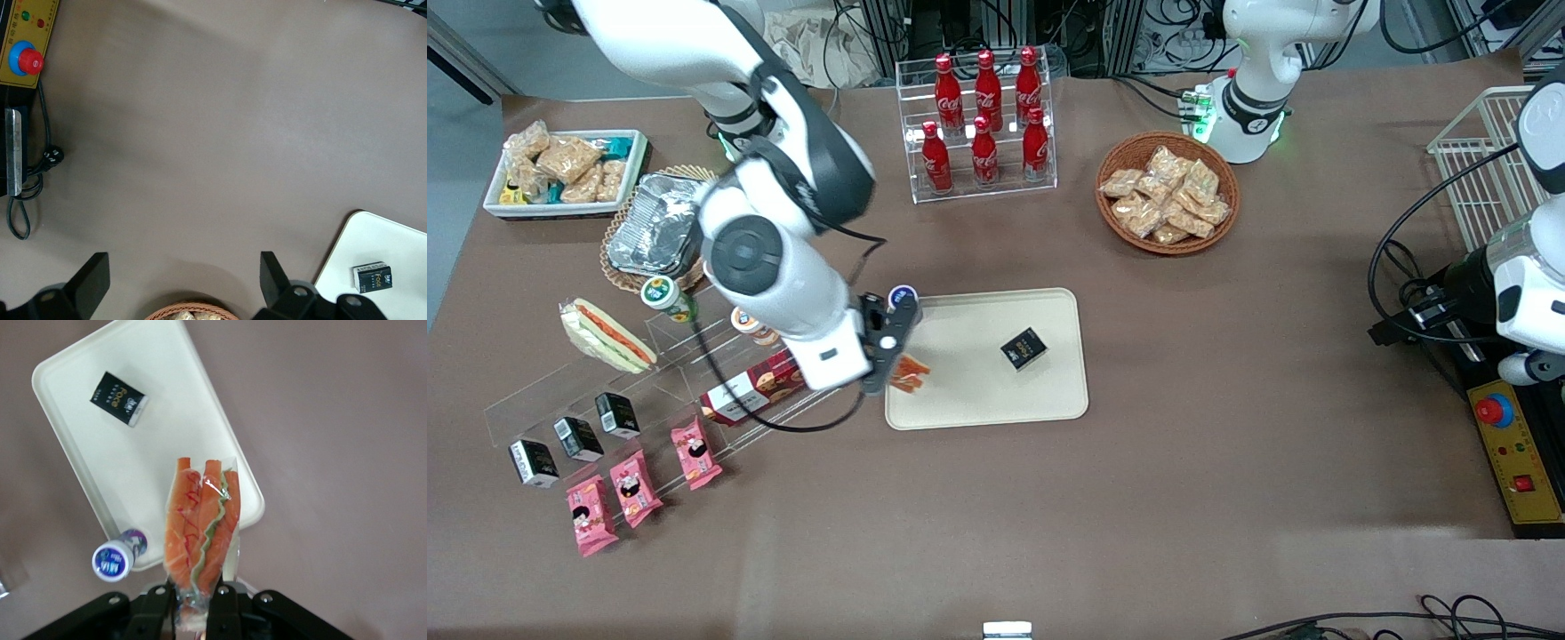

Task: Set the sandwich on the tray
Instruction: 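Carry the held sandwich over to the white tray, then lower the sandwich onto the tray beside the black packet and open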

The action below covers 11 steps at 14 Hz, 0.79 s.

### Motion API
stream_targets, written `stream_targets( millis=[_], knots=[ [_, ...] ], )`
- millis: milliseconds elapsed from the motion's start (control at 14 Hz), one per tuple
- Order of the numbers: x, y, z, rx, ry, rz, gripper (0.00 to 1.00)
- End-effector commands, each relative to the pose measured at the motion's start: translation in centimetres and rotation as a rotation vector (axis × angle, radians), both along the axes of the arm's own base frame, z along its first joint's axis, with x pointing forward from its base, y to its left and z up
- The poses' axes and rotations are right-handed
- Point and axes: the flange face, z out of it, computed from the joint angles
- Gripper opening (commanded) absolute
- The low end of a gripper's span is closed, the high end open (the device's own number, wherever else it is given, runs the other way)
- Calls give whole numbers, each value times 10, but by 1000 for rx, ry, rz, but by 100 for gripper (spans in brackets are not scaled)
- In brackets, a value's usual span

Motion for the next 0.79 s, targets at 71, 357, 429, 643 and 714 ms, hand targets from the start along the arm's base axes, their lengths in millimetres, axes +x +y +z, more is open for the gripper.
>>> stream_targets(
  millis=[71, 357, 429, 643, 714],
  knots=[
    [-6, 44, -76, -8, 4, 75, 0],
    [-27, 89, -123, 11, -9, 126, 0],
    [-26, 89, -126, 10, -7, 127, 0],
    [-23, 91, -132, 23, -56, 131, 0],
    [-20, 88, -134, 20, -80, 135, 0]
  ],
)
